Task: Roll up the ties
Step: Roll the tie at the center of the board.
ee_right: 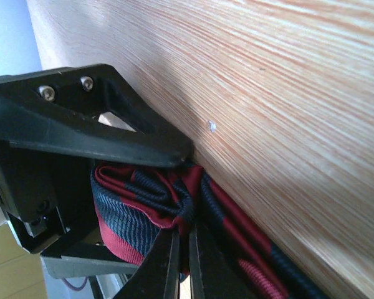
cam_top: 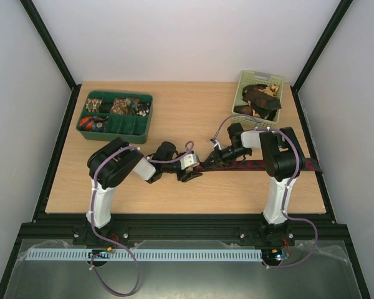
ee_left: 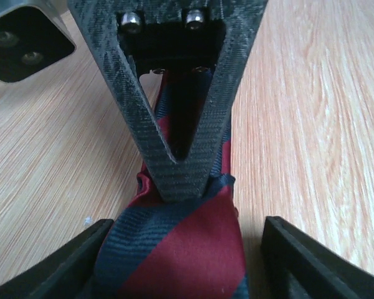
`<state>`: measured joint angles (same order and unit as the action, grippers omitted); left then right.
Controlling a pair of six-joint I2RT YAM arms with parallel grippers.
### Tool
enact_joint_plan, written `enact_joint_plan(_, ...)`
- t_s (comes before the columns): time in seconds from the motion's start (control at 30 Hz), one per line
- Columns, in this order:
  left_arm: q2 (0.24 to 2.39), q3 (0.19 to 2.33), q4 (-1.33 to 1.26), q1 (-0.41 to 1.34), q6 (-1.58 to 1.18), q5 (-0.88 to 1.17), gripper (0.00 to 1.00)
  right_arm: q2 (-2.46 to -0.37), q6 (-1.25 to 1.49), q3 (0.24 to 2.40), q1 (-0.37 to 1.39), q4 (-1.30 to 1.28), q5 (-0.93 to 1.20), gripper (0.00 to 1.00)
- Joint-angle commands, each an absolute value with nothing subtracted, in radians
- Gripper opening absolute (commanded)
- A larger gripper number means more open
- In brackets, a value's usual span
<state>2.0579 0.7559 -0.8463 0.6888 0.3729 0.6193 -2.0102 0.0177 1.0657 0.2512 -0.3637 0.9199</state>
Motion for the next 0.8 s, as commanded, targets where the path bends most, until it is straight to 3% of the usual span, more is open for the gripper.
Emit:
enact_joint_plan(0.0, 2.106, 0.770, -0.854, 0.703, 0.390, 0.598, 0.61, -2.077, -0.004, 1.012, 0.266, -0.434, 0.662, 0.01)
enact_joint_plan(0.17, 2.074, 0.760, -0.759, 0.699, 0.422, 0.535, 0.43, -2.079, 0.007, 1.023, 0.267, -0.428, 0.686, 0.04)
enact_joint_plan(0.3, 1.995, 0.741, -0.606, 0.695, 0.441, 0.476, 0.36, -2.051, 0.001, 1.042, 0.261, -0.459, 0.700, 0.18)
enact_joint_plan(0.57, 1.889, 0.706, -0.339, 0.703, 0.463, 0.386, 0.34, -1.962, -0.007, 1.097, 0.224, -0.569, 0.773, 0.47)
enact_joint_plan(0.77, 1.907, 0.756, -0.256, 0.719, 0.445, 0.339, 0.34, -1.956, 0.053, 1.133, 0.292, -0.591, 0.879, 0.47)
